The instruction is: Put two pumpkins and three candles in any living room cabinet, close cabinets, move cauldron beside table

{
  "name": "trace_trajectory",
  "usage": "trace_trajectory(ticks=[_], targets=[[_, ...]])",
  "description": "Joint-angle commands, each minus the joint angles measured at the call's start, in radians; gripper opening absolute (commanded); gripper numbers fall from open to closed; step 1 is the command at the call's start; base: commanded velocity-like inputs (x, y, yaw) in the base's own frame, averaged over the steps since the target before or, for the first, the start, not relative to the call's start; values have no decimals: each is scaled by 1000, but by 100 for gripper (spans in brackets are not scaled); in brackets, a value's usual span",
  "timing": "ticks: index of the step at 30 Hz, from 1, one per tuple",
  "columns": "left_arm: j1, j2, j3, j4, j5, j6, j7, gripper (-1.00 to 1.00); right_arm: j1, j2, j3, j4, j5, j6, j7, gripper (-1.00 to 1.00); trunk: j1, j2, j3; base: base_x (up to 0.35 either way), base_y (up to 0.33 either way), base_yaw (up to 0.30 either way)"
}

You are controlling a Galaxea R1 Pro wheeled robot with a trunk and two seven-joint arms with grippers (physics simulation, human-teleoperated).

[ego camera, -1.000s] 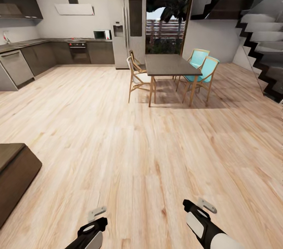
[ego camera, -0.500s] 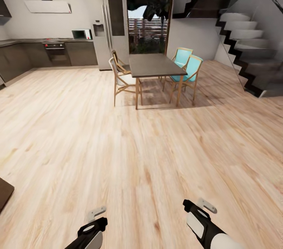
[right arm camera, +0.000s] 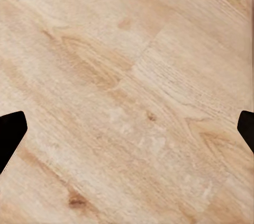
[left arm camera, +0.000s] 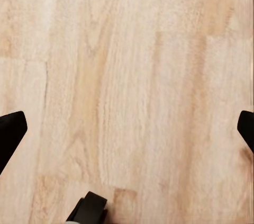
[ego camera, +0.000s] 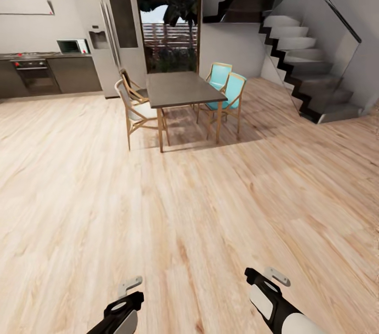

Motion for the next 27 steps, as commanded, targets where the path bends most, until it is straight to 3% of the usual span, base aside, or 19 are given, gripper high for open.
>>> trace_trajectory(ticks=[1,27], targets=[[-1,1,-8,-2,6,1,8,100,-1,0,8,0,-11,-6,-4,100,1,0,-1,316,0,-269],[-1,2,-8,-2,6,-5,8,100,-1,-1,8,0,-11,-6,-4,100,1,0,-13,308,0,-269]])
